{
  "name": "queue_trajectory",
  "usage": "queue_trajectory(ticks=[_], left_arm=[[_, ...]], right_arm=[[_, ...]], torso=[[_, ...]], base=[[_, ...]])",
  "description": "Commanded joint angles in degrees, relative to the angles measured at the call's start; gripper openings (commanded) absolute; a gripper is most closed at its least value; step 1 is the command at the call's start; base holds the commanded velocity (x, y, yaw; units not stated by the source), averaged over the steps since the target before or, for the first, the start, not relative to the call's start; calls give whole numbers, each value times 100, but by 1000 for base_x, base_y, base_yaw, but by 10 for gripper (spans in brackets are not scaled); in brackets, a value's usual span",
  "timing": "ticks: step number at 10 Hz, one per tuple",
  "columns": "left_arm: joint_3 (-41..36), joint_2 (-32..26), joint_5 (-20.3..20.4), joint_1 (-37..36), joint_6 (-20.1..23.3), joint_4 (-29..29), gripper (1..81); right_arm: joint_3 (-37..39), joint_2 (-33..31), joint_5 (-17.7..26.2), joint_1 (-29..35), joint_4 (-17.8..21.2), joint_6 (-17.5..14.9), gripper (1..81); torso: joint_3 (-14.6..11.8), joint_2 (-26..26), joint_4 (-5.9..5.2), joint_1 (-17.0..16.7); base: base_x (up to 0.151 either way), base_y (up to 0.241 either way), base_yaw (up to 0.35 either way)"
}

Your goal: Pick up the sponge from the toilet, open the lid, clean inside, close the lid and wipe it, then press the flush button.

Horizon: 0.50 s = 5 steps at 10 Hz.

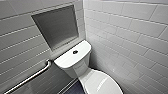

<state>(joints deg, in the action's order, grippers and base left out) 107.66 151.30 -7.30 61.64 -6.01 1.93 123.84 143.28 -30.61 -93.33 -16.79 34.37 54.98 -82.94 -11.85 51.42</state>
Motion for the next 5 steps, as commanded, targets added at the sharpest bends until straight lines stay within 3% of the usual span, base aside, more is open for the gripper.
queue_trajectory(ticks=[1,2,5], left_arm=[[-139,-134,-324,-278,12,106,811],[-131,-117,-325,-323,12,106,811],[-131,154,-377,-463,12,115,811]], right_arm=[[-72,-148,257,-138,-193,0,10],[-72,-130,257,-138,-193,-9,10],[33,28,284,-138,-193,-35,10]], torso=[[0,5,-13,-2],[-2,-28,83,22],[-2,-72,107,50]], base=[[0,0,0],[0,0,0],[0,0,0]])
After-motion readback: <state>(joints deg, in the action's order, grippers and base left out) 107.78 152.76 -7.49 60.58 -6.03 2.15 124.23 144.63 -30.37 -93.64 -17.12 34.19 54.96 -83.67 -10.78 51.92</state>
